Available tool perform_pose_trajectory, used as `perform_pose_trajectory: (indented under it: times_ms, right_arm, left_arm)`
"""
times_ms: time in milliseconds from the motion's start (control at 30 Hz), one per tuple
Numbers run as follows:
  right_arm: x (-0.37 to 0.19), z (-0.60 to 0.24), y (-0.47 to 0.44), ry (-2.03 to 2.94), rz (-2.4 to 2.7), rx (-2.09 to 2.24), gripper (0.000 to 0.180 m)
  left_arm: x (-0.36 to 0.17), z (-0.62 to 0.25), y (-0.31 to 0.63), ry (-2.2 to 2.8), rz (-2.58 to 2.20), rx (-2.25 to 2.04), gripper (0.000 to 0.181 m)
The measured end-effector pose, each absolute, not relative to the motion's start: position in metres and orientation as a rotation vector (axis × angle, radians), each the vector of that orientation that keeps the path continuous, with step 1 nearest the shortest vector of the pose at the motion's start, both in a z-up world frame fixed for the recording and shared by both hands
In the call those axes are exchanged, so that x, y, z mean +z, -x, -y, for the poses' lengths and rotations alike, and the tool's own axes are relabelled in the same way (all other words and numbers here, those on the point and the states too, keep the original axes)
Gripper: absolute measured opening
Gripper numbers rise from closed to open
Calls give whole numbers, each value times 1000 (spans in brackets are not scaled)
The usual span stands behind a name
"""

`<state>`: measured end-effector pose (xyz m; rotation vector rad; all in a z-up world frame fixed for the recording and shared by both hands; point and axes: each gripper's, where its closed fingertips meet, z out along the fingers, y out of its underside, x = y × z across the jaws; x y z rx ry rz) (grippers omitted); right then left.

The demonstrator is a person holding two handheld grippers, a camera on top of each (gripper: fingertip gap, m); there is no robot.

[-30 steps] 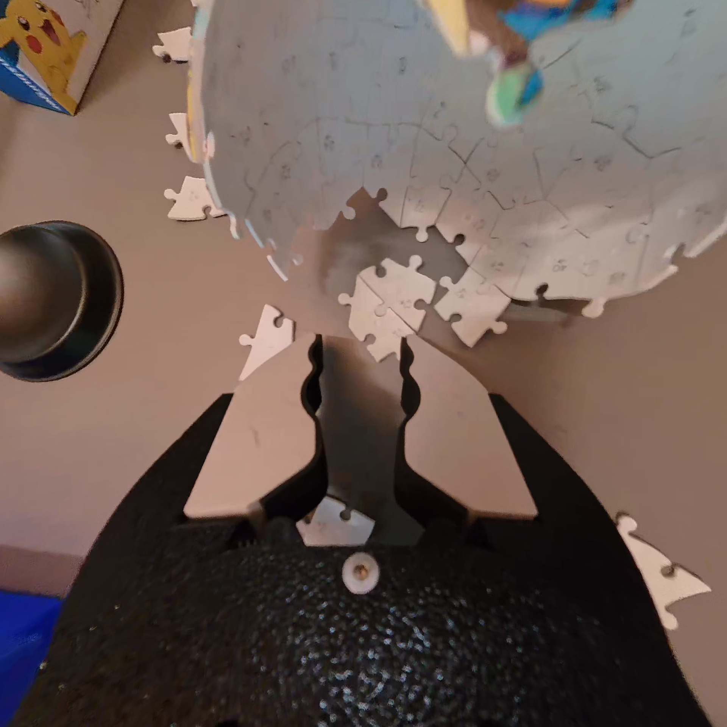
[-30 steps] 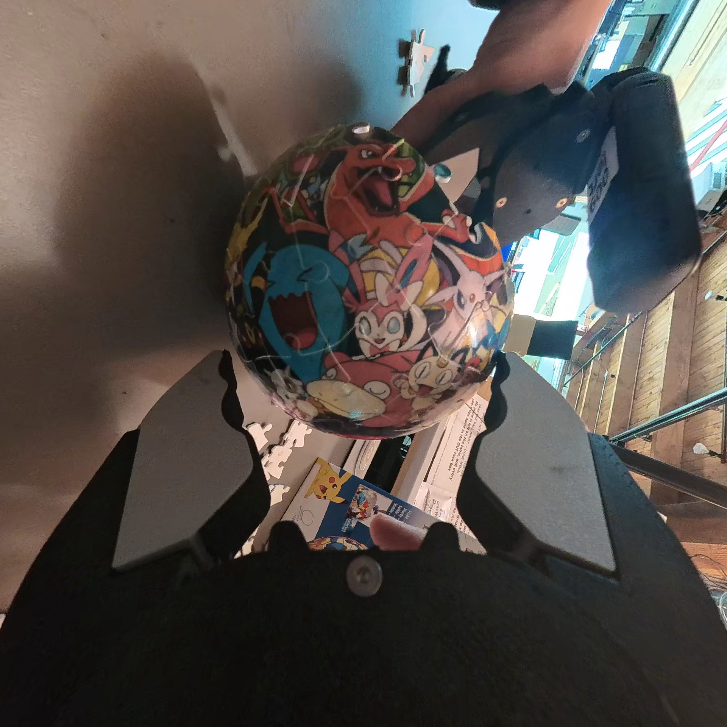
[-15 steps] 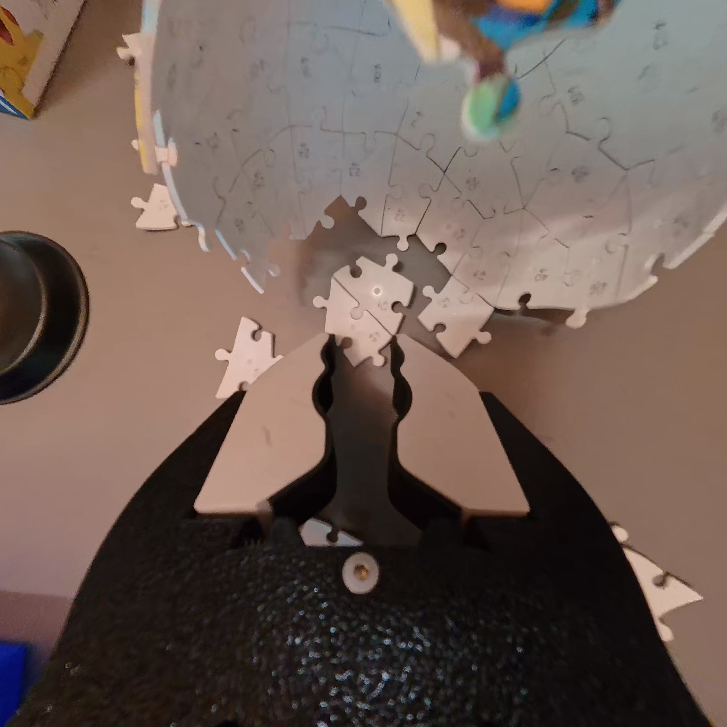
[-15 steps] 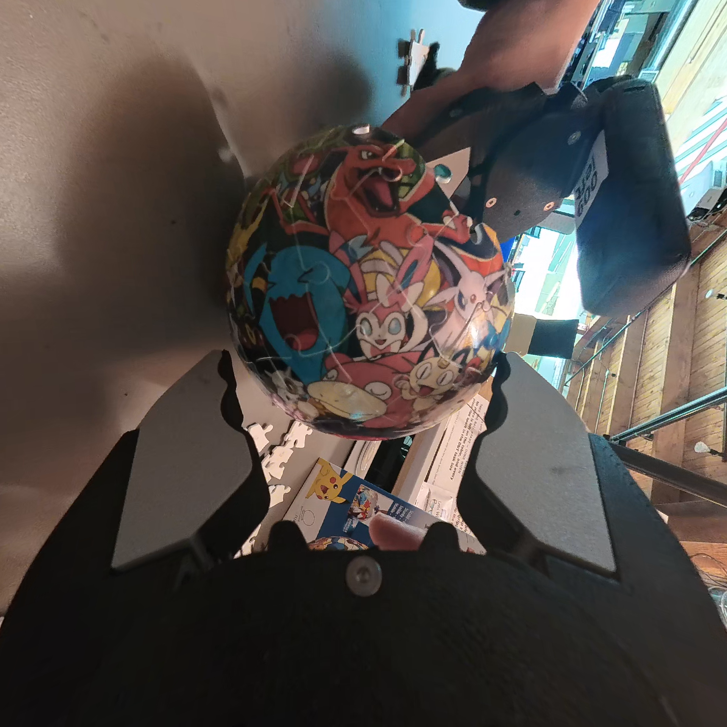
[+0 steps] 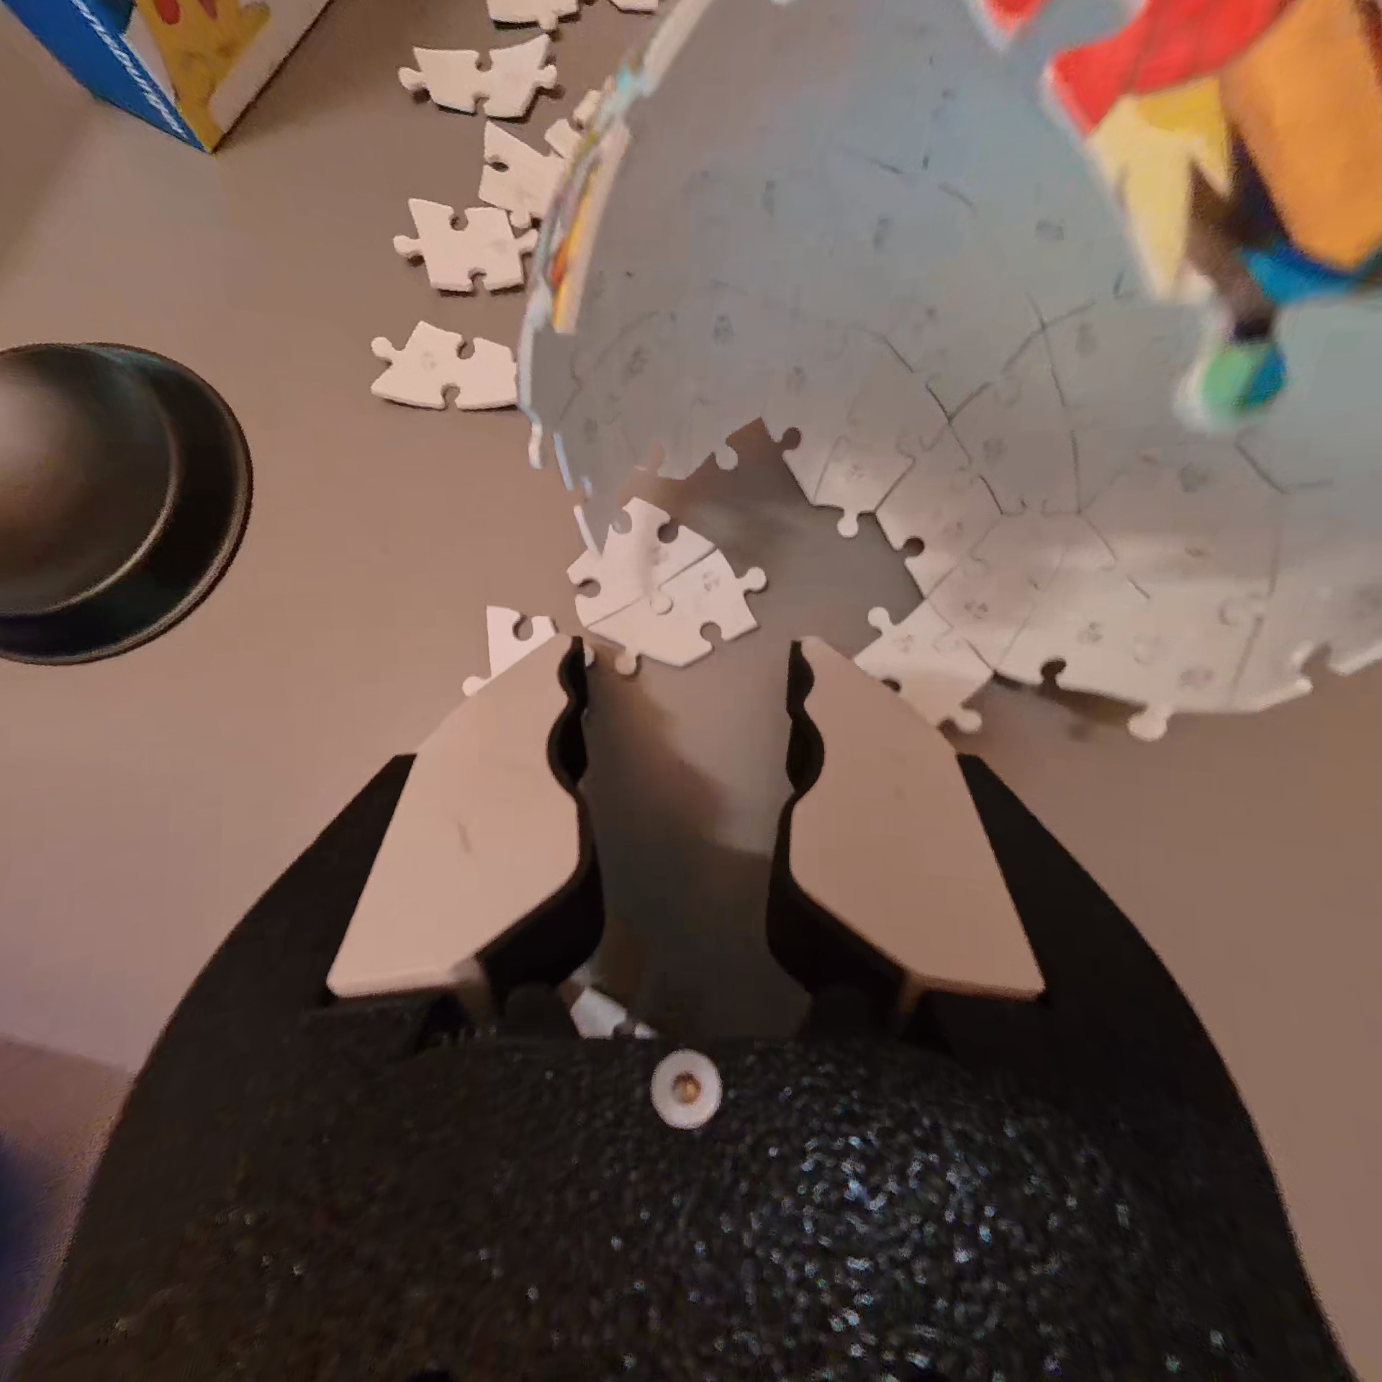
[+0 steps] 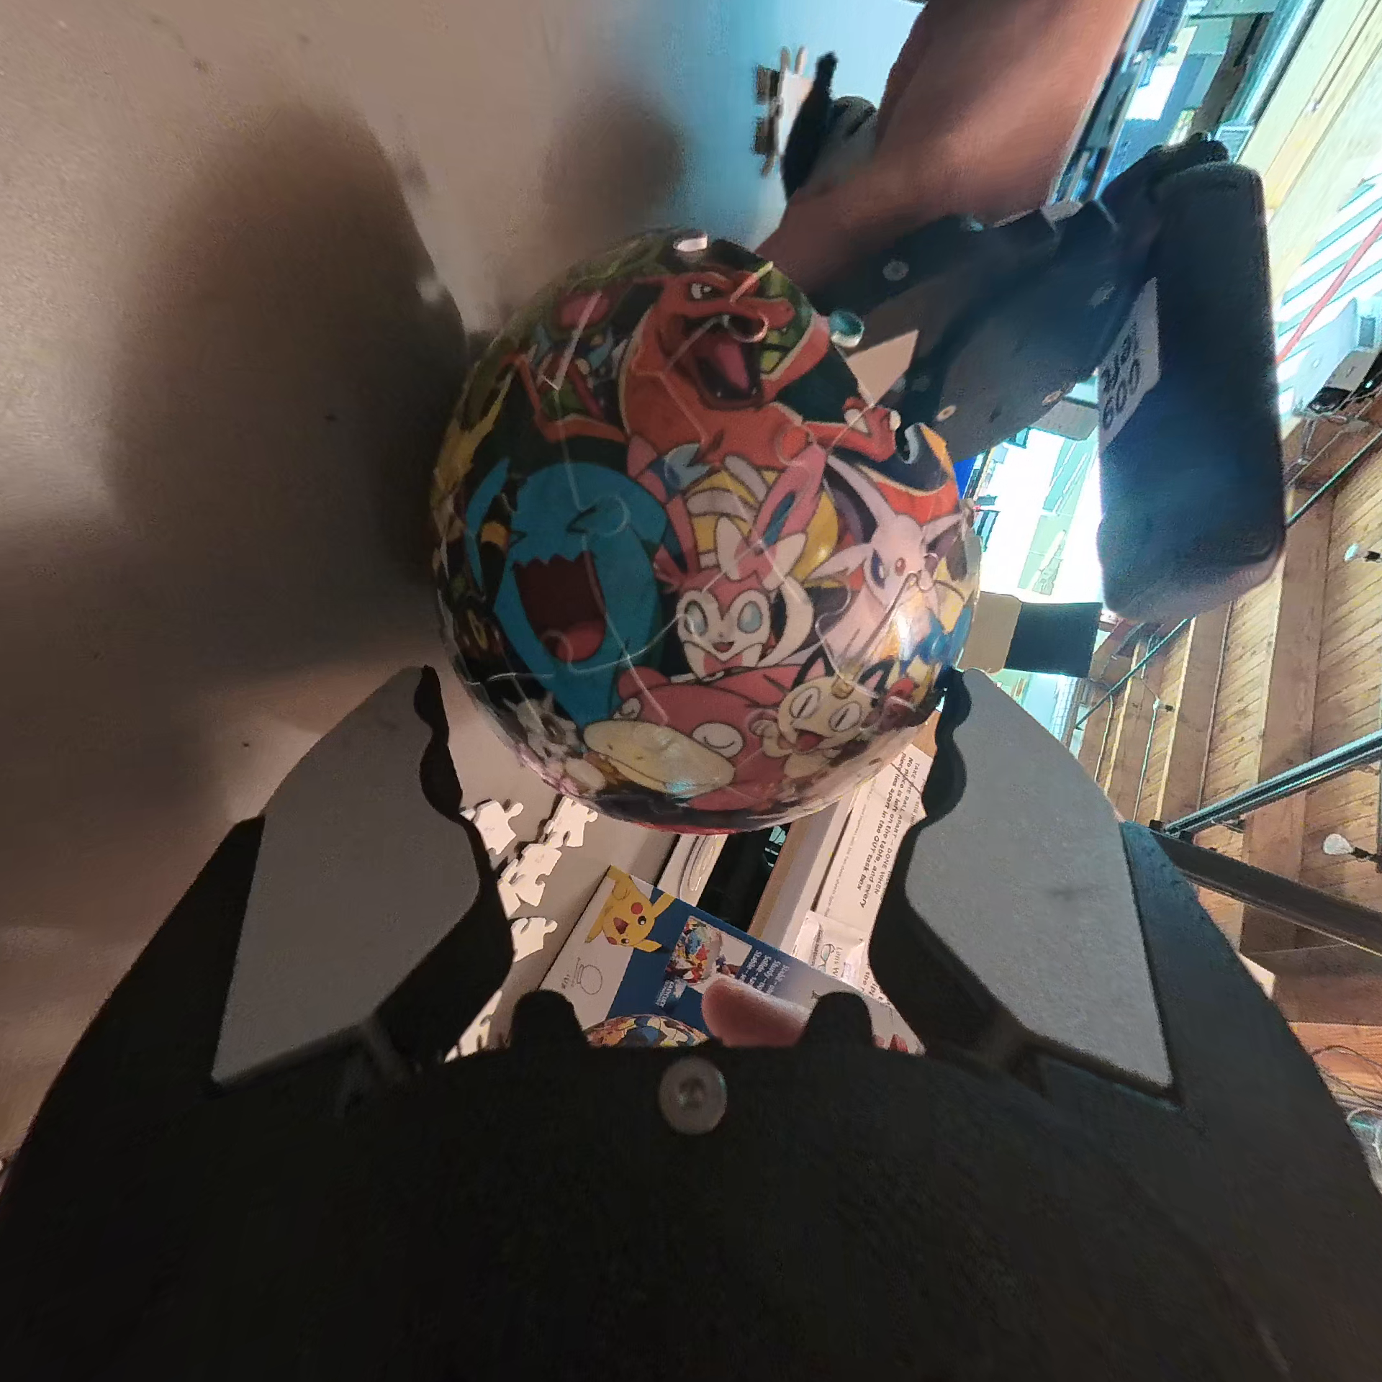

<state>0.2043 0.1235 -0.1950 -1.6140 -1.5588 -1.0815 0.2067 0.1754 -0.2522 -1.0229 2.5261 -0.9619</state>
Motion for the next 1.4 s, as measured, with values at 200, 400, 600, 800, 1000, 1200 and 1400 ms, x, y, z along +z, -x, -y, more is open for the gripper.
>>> perform_pose_trajectory:
  times_ms: [200, 400, 600, 800, 1000, 1200, 1400]
  right_arm:
    - [-195, -124, -204, 1612, 1559, -1081, 123]
    - [-195, -123, -205, 1617, 1556, -1083, 123]
    - [-195, -125, -203, 1612, 1558, -1079, 123]
    - [-195, -125, -204, 1615, 1559, -1084, 123]
    - [-195, -124, -205, 1619, 1551, -1082, 124]
    - [-195, -124, -205, 1620, 1553, -1084, 124]
    - [-195, -123, -206, 1625, 1558, -1087, 124]
  left_arm:
    - [-259, -184, -217, 1084, -2452, -858, 48]
    - [-251, -198, -222, 1179, -2378, -869, 46]
    - [-251, -175, -230, 1309, -2286, -953, 68]
    - [-260, -182, -228, 1294, -2301, -820, 67]
    - [-260, -189, -222, 1269, -2369, -840, 58]
    - [-259, -182, -223, 1191, -2375, -845, 51]
    - [-244, -175, -219, 1052, -2379, -864, 42]
